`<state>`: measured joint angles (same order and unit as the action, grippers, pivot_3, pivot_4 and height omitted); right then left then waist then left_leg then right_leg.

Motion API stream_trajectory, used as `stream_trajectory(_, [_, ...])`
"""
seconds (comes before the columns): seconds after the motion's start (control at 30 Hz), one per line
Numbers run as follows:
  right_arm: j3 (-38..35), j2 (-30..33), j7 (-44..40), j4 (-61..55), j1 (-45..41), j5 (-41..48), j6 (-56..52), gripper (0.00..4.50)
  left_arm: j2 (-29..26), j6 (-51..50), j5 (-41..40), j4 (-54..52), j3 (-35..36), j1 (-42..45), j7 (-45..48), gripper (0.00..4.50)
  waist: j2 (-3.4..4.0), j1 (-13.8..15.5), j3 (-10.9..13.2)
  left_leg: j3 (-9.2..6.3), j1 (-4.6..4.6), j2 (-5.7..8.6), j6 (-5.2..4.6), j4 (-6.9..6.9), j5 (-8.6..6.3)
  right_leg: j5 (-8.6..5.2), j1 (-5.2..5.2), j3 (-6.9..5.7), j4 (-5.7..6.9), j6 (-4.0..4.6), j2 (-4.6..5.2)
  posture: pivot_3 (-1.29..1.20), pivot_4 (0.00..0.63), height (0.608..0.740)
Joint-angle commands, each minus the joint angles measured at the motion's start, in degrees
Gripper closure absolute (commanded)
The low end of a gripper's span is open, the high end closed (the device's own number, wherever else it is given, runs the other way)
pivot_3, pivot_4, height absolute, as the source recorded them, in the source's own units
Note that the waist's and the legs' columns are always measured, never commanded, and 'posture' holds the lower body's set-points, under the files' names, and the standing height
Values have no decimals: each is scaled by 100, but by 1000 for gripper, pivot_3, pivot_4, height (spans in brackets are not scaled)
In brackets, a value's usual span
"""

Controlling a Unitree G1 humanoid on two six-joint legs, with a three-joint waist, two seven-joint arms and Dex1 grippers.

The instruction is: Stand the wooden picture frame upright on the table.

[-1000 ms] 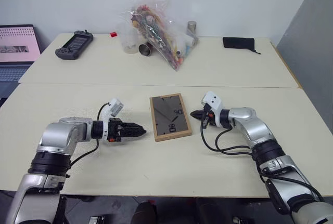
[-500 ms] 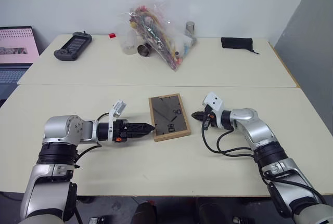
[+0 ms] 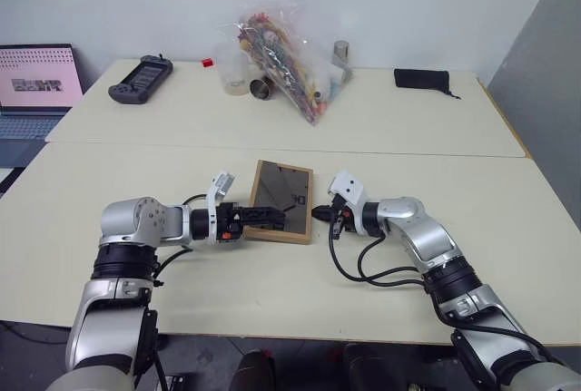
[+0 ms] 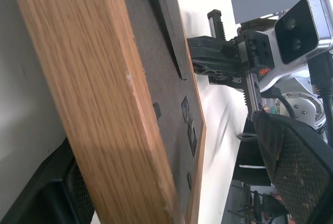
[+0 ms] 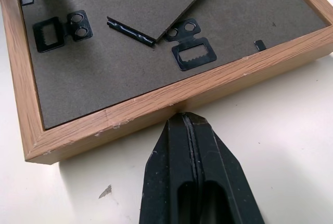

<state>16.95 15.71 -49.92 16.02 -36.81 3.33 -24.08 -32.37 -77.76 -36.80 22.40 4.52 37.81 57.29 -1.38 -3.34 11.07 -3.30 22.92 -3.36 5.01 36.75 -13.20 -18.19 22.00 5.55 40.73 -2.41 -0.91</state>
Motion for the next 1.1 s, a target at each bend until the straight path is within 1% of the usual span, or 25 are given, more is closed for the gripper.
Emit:
stream_trajectory(0.03, [-34, 41, 23, -185, -20, -7, 85, 4500, 10, 73, -18, -52, -65, -106, -29, 723, 0, 2, 0, 0, 1, 0, 0, 0, 0, 0, 1, 0, -1, 0, 0, 0, 150, 740])
stream_trajectory(0.17, [-109, 83, 110, -222, 42, 0, 99, 4500, -135, 139, -163, -189, -32, -79, 206, 1594, -1, -4, 1, 1, 6, -1, 0, -2, 0, 0, 7, 1, -4, 0, -1, 0, 150, 740])
stream_trajectory(0.27, [-150, 128, 147, -475, 171, 70, -19, 4500, -115, 145, -228, -193, 109, 4, 174, 2304, -2, -6, 2, 1, 16, -3, 0, -4, 0, 0, 20, 0, -4, 1, -2, 0, 150, 740])
stream_trajectory(0.4, [-294, 145, 269, -851, 287, 217, -255, 4500, -47, 340, -201, -203, 148, 36, 62, 3043, -3, -5, 2, 3, 16, -4, 0, -6, 0, -1, 21, 1, -7, 2, -3, 0, 150, 740])
stream_trajectory(0.43, [-367, 148, 304, -954, 304, 279, -362, 4500, -5, 384, -195, -162, 213, 77, -36, 3161, -3, -5, 2, 3, 16, -4, 0, -6, 0, -1, 21, 2, -7, 1, -3, 0, 150, 740])
stream_trajectory(0.5, [-483, 267, 287, -1166, 342, 358, -510, 4500, 68, 467, -201, -96, 340, 182, -212, 3209, -3, -6, 2, 3, 15, -4, 0, -6, 0, -1, 21, 2, -6, 1, -3, 0, 150, 740])
stream_trajectory(0.57, [-658, 440, 257, -1374, 366, 471, -704, 4500, 31, 475, -293, -303, 370, 180, -179, 3209, -3, 1, 2, 2, 16, -4, 0, -5, 0, -1, 20, 1, -6, 1, -3, 0, 150, 740])
stream_trajectory(0.63, [-875, 645, 130, -1581, 321, 678, -953, 4500, -115, 679, -268, -708, 192, 42, -16, 3209, -4, 0, 4, 3, 17, -4, 0, -5, 0, -1, 21, 2, -8, 1, -3, 0, 150, 740])
stream_trajectory(0.7, [-1185, 781, -9, -1800, 179, 1113, -1407, 4157, -160, 777, -311, -917, 272, 10, -52, 3209, -4, 2, 5, 2, 23, -5, 0, -6, 0, -1, 24, 1, -12, 1, -3, 0, 150, 740])
stream_trajectory(0.73, [-1321, 847, -75, -1944, 73, 1340, -1677, 4058, -161, 800, -363, -985, 375, 15, -100, 3209, -4, 4, 5, 3, 25, -5, 0, -9, 0, -1, 25, 2, -17, 1, -3, 0, 150, 740])
stream_trajectory(0.8, [-1543, 882, -48, -2133, -211, 1687, -2152, 3562, -169, 928, -395, -1129, 491, -8, -174, 3209, -2, -3, 7, 3, 27, -6, 0, -14, 0, 0, 26, 1, -24, 2, -3, 0, 150, 740])
stream_trajectory(0.83, [-1655, 803, 81, -2139, -452, 1833, -2403, 3394, -174, 1040, -358, -1212, 484, -36, -191, 3209, -2, -25, 7, 4, 27, -7, 0, -14, -1, 0, 28, 2, -25, 2, -3, 0, 150, 740])
stream_trajectory(0.9, [-1773, 675, 281, -2148, -738, 2036, -2736, 2847, -173, 1172, -316, -1302, 468, -80, -219, 3209, -2, -57, 8, 5, 26, -9, 0, -15, 0, 0, 29, 3, -25, 2, -5, 0, 150, 740])
stream_trajectory(0.93, [-1789, 618, 327, -2183, -813, 2125, -2849, 2687, -160, 1200, -320, -1318, 474, -89, -244, 3209, -2, -60, 7, 3, 26, -11, 0, -17, 0, 0, 29, 2, -24, 2, -6, 0, 150, 740])
stream_trajectory(1.07, [-1682, 273, 532, -2153, -1128, 2322, -3021, 1835, -101, 1166, -461, -1498, 497, -77, -282, 3209, -2, -44, 8, 2, 30, -11, 0, -29, -1, 0, 28, -1, -40, 2, -6, 0, 150, 740])
stream_trajectory(1.1, [-1665, 205, 561, -2082, -1196, 2342, -3021, 1542, -95, 1159, -482, -1542, 495, -83, -295, 3209, -2, -43, 8, 2, 36, -9, 0, -29, -1, 0, 31, 0, -44, 2, -5, 0, 150, 740])
